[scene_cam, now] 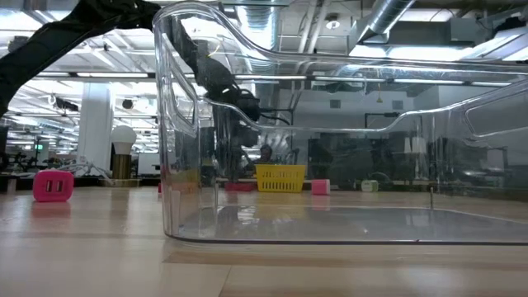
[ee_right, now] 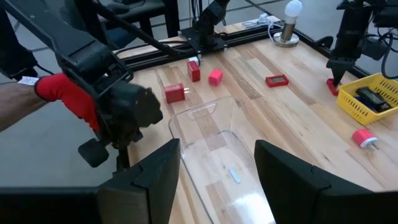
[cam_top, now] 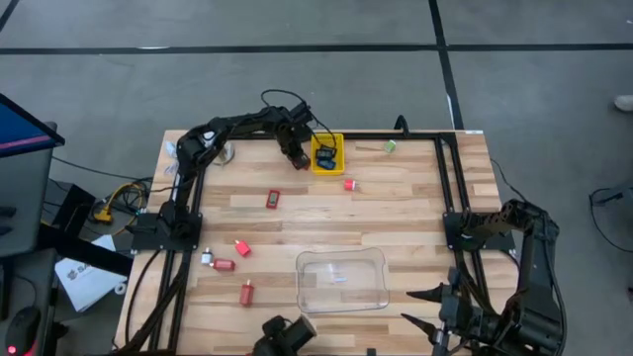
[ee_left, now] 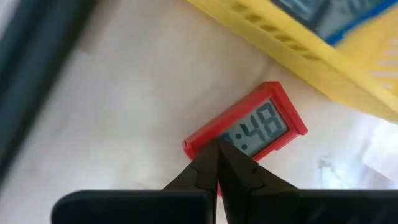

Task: Pick & Place Office items
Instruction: Put the red digital clock on the top into the yellow bin

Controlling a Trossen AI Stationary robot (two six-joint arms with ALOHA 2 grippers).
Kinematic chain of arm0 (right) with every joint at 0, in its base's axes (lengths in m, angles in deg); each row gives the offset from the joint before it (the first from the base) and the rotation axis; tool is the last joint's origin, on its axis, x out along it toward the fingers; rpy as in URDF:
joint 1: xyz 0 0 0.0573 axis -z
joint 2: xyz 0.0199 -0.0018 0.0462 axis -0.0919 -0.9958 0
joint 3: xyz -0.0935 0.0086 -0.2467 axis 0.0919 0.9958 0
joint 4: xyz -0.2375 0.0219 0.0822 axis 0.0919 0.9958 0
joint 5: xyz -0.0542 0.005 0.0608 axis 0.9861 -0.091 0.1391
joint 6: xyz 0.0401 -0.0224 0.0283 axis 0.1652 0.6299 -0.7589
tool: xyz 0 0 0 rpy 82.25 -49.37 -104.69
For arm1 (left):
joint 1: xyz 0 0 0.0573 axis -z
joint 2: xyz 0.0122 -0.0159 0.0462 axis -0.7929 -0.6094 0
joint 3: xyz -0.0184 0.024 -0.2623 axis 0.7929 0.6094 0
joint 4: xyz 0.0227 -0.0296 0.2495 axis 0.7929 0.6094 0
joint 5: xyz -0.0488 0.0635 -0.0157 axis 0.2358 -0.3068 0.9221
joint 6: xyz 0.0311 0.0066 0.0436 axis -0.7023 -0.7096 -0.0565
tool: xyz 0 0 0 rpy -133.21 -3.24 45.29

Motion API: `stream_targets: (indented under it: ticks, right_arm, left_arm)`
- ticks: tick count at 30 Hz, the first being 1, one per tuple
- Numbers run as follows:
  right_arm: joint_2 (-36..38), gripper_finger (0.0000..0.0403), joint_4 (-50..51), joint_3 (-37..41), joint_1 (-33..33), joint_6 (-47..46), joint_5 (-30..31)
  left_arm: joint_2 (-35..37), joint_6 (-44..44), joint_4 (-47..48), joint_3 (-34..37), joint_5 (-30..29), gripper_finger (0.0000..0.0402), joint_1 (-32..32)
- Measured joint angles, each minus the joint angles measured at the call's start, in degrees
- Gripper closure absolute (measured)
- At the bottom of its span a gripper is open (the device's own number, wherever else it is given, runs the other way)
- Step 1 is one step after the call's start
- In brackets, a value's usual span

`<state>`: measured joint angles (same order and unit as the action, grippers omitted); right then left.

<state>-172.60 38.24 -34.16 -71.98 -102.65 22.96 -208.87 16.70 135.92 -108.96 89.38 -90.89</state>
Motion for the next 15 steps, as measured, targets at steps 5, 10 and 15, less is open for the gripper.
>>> stream_targets:
  ticks: [5, 10, 15]
  right_arm:
    - [-0.9, 0.0202, -0.9, 0.0, -0.6, -0.3, 0.0]
    - [-2.7, 0.0202, -1.0, 0.0, -1.4, -2.4, 0.0]
    - [-3.1, 0.0202, -1.2, 0.0, -2.8, -4.5, 0.9]
  left_arm:
    - [0.0, -0.6, 5.6, 0.0, 0.0, 0.0401, 3.9]
    - [0.0, -0.7, 9.7, 0.1, -0.8, 0.0401, 7.7]
    - [0.6, 0.3, 11.4, 1.4, -1.6, 0.0401, 11.7]
